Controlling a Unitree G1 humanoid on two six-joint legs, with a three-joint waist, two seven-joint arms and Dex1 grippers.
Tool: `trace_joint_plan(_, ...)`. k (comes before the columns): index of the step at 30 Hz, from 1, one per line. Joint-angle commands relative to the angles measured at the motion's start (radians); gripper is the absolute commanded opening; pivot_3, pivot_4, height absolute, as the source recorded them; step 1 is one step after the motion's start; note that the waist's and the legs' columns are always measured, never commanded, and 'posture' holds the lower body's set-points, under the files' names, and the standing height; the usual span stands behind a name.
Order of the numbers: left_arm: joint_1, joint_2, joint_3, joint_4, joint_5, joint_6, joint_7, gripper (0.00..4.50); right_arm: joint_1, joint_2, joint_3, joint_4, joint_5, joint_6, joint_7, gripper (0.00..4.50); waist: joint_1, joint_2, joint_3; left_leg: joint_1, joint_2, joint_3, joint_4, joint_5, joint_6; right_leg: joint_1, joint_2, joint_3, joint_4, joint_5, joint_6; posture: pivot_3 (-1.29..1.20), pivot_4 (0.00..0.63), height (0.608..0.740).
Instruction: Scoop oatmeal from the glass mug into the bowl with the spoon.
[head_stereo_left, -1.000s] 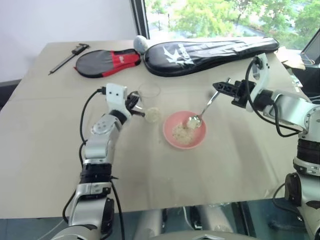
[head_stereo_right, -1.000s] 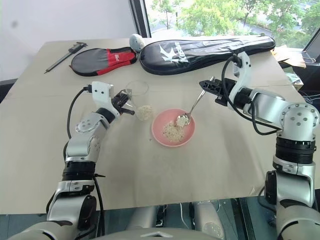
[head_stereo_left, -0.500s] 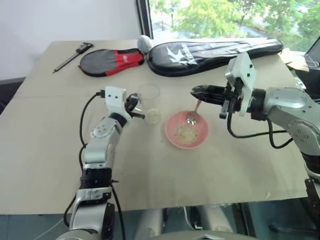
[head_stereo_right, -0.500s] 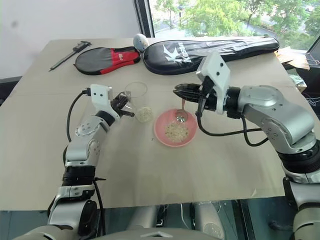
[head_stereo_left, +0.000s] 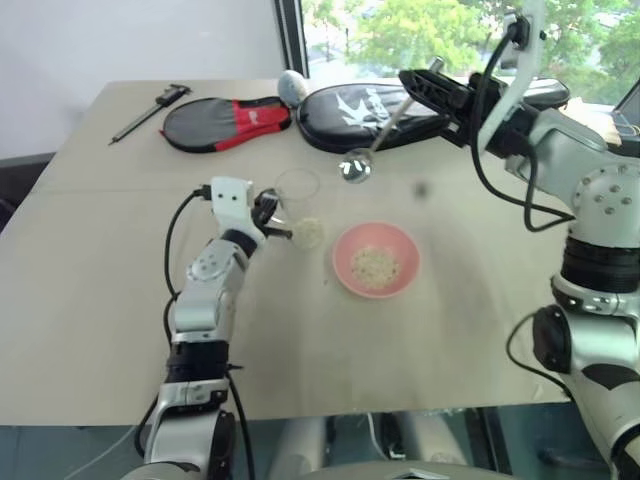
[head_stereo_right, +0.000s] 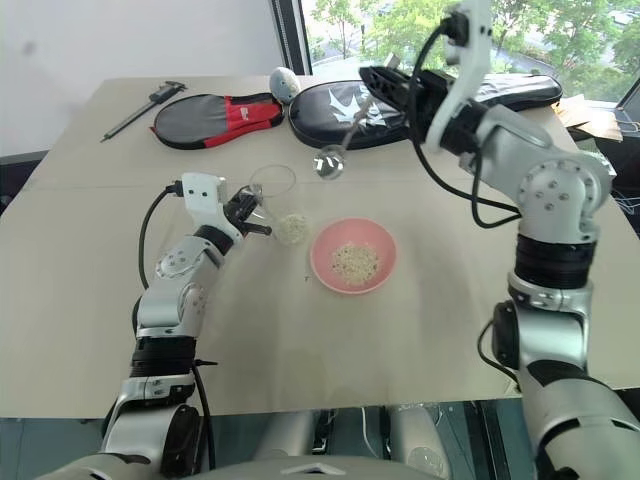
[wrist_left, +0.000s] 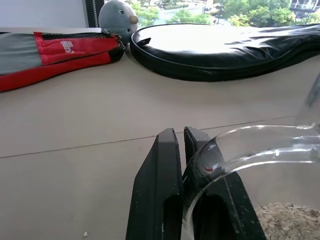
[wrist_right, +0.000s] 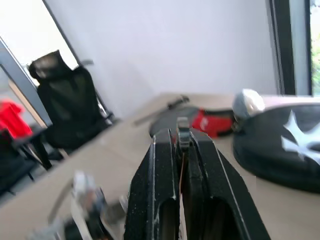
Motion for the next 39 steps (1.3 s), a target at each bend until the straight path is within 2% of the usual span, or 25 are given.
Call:
trace_joint_plan(1, 0.003, -0.008, -0.008, -0.032, -0.003, 0.006, 0.003, 0.01, -0.049, 0.067, -0.002, 0.016, 0.010, -0.012, -0.032, 0.00, 0.001, 0.000, 0.000, 0.000, 0.000, 0.000, 0.000, 0.000, 0.000, 0.000, 0.000, 0.000, 0.000, 0.000, 0.000, 0.00, 0.150, 0.740)
trace_joint_plan(5, 0.008, -0.014, -0.009, -0.044, -0.003, 0.008, 0.007, 0.01, -0.063, 0.167, 0.021, 0.094, -0.005, -0.011, -0.041, 0.00, 0.000, 0.000, 0.000, 0.000, 0.000, 0.000, 0.000, 0.000, 0.000, 0.000, 0.000, 0.000, 0.000, 0.000, 0.000, 0.00, 0.150, 0.740)
trace_joint_plan(12, 0.023, -0.022, -0.008, -0.094, -0.004, 0.029, 0.020, 0.01, -0.052, 0.195, 0.137, 0.178, -0.182, -0.105, 0.063, 0.00, 0.000, 0.000, 0.000, 0.000, 0.000, 0.000, 0.000, 0.000, 0.000, 0.000, 0.000, 0.000, 0.000, 0.000, 0.000, 0.00, 0.150, 0.740)
trace_joint_plan(16, 0.028, -0.025, -0.006, -0.107, -0.008, 0.033, 0.024, 0.00, -0.055, 0.220, 0.139, 0.222, -0.229, -0.131, 0.078, 1.57, -0.002, 0.000, 0.000, 0.000, 0.000, 0.000, 0.000, 0.000, 0.000, 0.000, 0.000, 0.000, 0.000, 0.000, 0.000, 0.00, 0.150, 0.740)
trace_joint_plan(21, 0.031, -0.025, 0.001, -0.111, -0.010, 0.034, 0.025, 0.00, -0.066, 0.240, 0.108, 0.230, -0.261, -0.173, 0.075, 3.88, -0.002, 0.000, 0.000, 0.000, 0.000, 0.000, 0.000, 0.000, 0.000, 0.000, 0.000, 0.000, 0.000, 0.000, 0.000, 0.00, 0.150, 0.740)
trace_joint_plan(25, 0.031, -0.027, 0.004, -0.115, -0.015, 0.035, 0.025, 0.00, -0.072, 0.245, 0.084, 0.237, -0.278, -0.200, 0.069, 3.88, -0.002, 0.000, 0.000, 0.000, 0.000, 0.000, 0.000, 0.000, 0.000, 0.000, 0.000, 0.000, 0.000, 0.000, 0.000, 0.00, 0.150, 0.740)
trace_joint_plan(26, 0.032, -0.027, 0.005, -0.115, -0.016, 0.034, 0.025, 0.73, -0.072, 0.246, 0.081, 0.239, -0.281, -0.202, 0.069, 3.94, -0.002, 0.000, 0.000, 0.000, 0.000, 0.000, 0.000, 0.000, 0.000, 0.000, 0.000, 0.000, 0.000, 0.000, 0.000, 0.00, 0.150, 0.740)
trace_joint_plan(27, 0.033, -0.028, 0.007, -0.118, -0.018, 0.034, 0.026, 0.95, -0.069, 0.247, 0.079, 0.235, -0.283, -0.203, 0.070, 3.94, -0.002, 0.000, 0.000, 0.000, 0.000, 0.000, 0.000, 0.000, 0.000, 0.000, 0.000, 0.000, 0.000, 0.000, 0.000, 0.00, 0.150, 0.740)
trace_joint_plan(32, 0.042, -0.020, 0.004, -0.139, -0.009, 0.045, 0.030, 3.16, -0.042, 0.237, 0.061, 0.200, -0.280, -0.184, 0.072, 3.94, -0.004, 0.000, 0.000, 0.000, 0.000, 0.000, 0.000, 0.000, 0.000, -0.001, 0.000, 0.000, 0.000, 0.000, 0.000, 0.00, 0.150, 0.740)
trace_joint_plan(36, 0.072, -0.011, 0.014, -0.191, -0.018, 0.064, 0.027, 3.16, -0.017, 0.215, 0.047, 0.160, -0.267, -0.157, 0.074, 3.94, -0.003, 0.000, 0.000, 0.000, 0.000, 0.000, 0.000, 0.000, 0.000, -0.001, 0.000, 0.000, 0.000, 0.000, 0.000, 0.00, 0.150, 0.740)
trace_joint_plan(39, 0.120, 0.006, 0.031, -0.297, -0.042, 0.106, 0.023, 3.16, 0.008, 0.186, 0.021, 0.111, -0.248, -0.124, 0.066, 3.94, -0.003, 0.000, 0.000, 0.000, 0.000, 0.000, 0.000, 0.000, 0.000, -0.001, 0.000, 0.000, 0.000, 0.000, 0.000, 0.00, 0.150, 0.740)
